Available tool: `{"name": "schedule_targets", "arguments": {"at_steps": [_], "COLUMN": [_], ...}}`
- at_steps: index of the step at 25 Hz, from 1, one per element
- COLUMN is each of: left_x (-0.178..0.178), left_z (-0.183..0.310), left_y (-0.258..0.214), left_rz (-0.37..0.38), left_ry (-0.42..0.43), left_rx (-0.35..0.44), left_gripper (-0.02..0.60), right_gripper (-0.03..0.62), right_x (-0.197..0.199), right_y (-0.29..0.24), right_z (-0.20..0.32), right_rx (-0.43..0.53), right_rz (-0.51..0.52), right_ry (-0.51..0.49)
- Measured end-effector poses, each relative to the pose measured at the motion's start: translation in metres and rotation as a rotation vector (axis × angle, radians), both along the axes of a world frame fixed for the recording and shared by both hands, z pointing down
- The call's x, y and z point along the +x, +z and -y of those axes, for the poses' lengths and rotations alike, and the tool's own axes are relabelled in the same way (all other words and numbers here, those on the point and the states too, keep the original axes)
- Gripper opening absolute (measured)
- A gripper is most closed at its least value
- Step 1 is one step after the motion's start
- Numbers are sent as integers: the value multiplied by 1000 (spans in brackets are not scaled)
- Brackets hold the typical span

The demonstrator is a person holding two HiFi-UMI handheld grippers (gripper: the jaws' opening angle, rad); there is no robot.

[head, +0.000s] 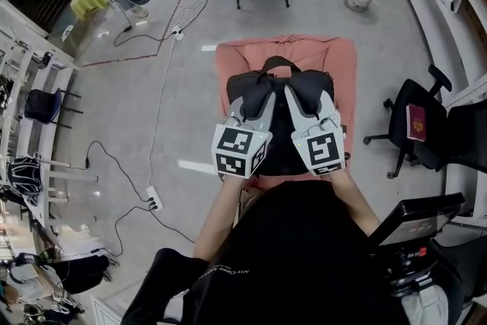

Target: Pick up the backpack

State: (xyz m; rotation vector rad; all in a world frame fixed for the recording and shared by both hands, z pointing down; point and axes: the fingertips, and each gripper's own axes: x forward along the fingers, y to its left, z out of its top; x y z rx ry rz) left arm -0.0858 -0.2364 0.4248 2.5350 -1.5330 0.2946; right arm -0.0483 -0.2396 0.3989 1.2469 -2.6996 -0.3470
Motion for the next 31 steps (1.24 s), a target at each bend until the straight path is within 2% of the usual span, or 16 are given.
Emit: {"name": "schedule_targets", "arguments": {"at_steps": [15,31], "left_x": [-6,-5], "left_z": [4,3], "left_y": [5,20], "left_rz": [-4,-3], "left_ry": [-1,-3], "left_rx": [-11,-45], "left_gripper": [23,23], "right_gripper": [28,28], "right_x": [-6,-5], "right_y": [2,15], "right_z": [2,2], "right_rx": [15,-26], "right_rz": [-20,-41], "right_ry": [-5,-5]}}
